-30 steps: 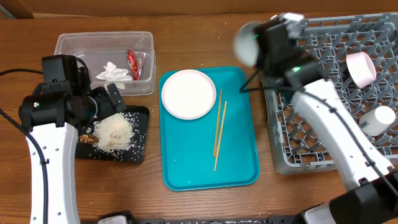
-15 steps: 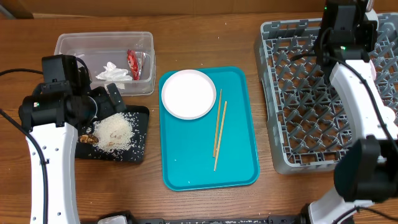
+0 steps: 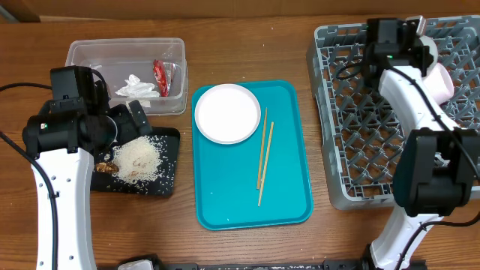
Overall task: Sort waste into correct bins and load items into the dishwasher
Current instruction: 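Carry the grey bowl to the rack and release it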
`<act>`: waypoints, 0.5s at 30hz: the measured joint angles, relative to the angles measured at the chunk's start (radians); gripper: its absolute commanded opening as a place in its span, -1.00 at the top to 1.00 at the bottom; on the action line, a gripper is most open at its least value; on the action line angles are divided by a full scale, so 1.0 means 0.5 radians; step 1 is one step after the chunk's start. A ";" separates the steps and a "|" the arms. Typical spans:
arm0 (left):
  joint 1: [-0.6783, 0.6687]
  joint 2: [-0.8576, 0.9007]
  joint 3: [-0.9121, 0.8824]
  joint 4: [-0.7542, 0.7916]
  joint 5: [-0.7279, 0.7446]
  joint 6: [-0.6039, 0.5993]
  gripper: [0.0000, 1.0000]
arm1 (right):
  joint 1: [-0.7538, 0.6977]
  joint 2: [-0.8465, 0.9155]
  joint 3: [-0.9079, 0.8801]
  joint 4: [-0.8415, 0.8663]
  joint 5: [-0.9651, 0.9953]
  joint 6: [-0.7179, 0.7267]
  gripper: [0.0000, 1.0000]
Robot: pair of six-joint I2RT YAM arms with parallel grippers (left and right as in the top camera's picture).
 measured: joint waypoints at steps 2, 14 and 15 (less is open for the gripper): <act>0.000 0.000 0.000 0.000 0.000 0.000 -1.00 | 0.027 0.000 0.002 -0.034 0.002 0.054 0.92; 0.000 0.000 0.000 0.000 0.000 0.000 -1.00 | 0.131 0.000 0.015 -0.541 -0.152 0.523 0.62; 0.000 -0.001 0.000 0.000 0.000 0.000 -1.00 | 0.141 0.002 0.014 -0.597 -0.183 0.558 0.50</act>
